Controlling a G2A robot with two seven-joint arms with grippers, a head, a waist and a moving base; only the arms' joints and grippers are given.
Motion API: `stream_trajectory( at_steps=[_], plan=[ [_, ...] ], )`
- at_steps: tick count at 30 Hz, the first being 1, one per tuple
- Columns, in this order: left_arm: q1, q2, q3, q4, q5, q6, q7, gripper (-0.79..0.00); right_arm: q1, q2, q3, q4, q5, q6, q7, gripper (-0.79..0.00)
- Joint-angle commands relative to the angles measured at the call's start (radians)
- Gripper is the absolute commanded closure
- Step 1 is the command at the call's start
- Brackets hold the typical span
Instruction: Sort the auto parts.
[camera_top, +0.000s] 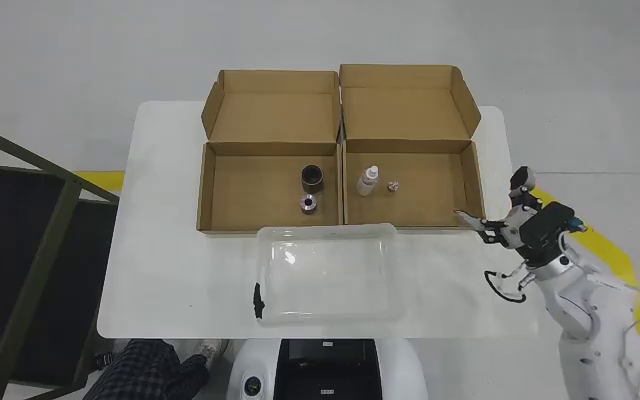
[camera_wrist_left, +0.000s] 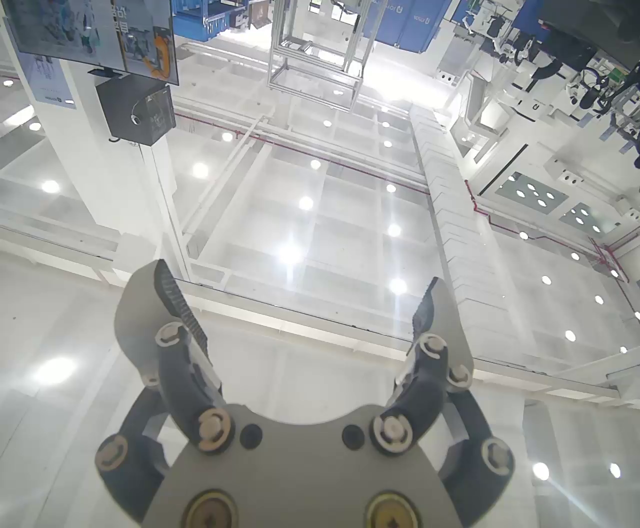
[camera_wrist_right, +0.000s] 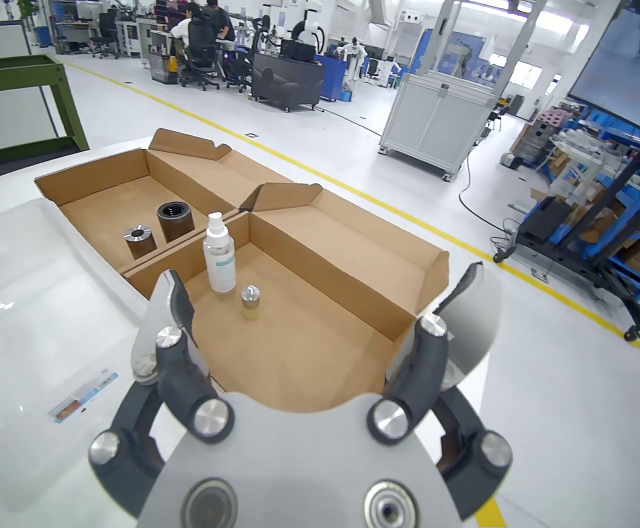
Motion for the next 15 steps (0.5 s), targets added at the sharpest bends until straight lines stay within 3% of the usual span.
stream_trajectory(
  at_steps=[1,15],
  plan=[
    [0.0,0.0,0.0,0.0,0.0,0.0,0.0,-0.785,-0.023,0.002,0.032,0.011,0.009,-0.004,-0.013,-0.785],
    [0.0,0.0,0.0,0.0,0.0,0.0,0.0,-0.785,-0.065,0.009,0.082,0.027,0.026,-0.037,-0.045,-0.785]
  ],
)
